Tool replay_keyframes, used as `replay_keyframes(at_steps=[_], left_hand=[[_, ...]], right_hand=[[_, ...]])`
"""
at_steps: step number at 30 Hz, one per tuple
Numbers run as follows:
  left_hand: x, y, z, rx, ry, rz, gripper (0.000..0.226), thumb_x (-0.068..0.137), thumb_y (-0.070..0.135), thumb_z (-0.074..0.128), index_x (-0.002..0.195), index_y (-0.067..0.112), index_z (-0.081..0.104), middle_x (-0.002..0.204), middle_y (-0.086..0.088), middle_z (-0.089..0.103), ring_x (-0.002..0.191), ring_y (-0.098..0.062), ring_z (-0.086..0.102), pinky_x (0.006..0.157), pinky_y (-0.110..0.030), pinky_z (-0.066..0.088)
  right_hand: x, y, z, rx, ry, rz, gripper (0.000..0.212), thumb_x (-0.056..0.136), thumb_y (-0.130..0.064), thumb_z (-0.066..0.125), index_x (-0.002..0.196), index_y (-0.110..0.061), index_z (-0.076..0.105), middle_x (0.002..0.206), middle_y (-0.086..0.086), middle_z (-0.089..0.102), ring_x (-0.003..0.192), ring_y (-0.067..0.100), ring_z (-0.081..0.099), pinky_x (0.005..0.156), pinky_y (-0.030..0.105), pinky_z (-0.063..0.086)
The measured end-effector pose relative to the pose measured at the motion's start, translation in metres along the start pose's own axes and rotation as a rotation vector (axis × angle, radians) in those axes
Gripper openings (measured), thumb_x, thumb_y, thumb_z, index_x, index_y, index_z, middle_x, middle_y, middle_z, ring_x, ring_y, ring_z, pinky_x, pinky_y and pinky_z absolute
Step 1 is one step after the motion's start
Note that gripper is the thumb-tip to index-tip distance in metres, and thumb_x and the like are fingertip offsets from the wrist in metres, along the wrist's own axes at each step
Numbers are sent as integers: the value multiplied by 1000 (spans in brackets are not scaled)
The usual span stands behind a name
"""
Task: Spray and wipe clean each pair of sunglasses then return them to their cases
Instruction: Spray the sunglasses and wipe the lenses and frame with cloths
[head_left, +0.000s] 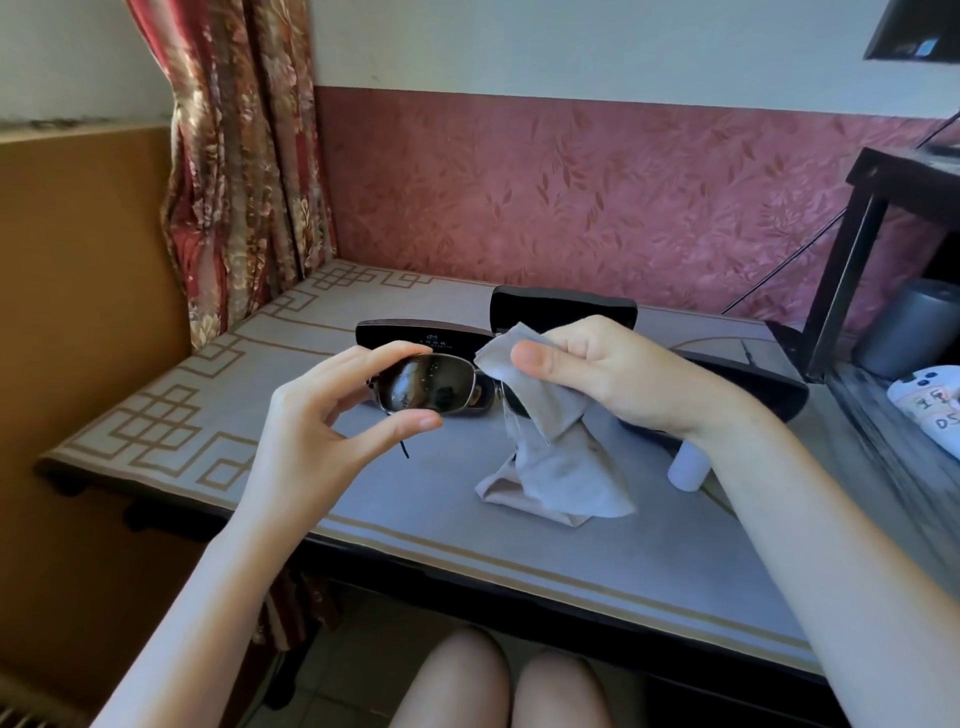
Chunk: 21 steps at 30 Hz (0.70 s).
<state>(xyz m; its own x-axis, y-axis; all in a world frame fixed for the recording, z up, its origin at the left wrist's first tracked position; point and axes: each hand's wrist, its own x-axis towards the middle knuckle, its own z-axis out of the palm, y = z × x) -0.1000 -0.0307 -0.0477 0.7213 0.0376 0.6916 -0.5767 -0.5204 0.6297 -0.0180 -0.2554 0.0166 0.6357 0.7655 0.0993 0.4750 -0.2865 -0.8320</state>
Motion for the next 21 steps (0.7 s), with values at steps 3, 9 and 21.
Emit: replay_keyframes(at_steps=[3, 9, 21], left_hand=[[0, -1, 0, 9, -3, -8, 39, 75, 47, 70, 112, 35, 62, 100, 11, 65, 95, -9, 62, 90, -29, 52], [-1, -1, -2, -36, 24, -24, 40, 74, 58, 69, 113, 51, 61, 104, 11, 67, 100, -15, 63, 91, -42, 52], [-1, 4, 1, 86, 6, 3, 47, 76, 55, 67, 116, 33, 61, 97, 6, 64, 89, -25, 61, 81, -46, 50]], right_hand=[[-7, 4, -8, 69, -69, -2, 28, 95, -29, 49, 85, -11, 68, 76, -13, 66, 73, 1, 60, 73, 16, 43], [-19, 15, -21, 186, -202, -10, 35, 88, 1, 58, 122, -11, 60, 107, -6, 70, 100, 8, 65, 85, 18, 48], [-5, 0, 3, 40, 40, -16, 20, 64, -31, 79, 60, -24, 61, 55, -10, 55, 53, 4, 50, 52, 18, 39]])
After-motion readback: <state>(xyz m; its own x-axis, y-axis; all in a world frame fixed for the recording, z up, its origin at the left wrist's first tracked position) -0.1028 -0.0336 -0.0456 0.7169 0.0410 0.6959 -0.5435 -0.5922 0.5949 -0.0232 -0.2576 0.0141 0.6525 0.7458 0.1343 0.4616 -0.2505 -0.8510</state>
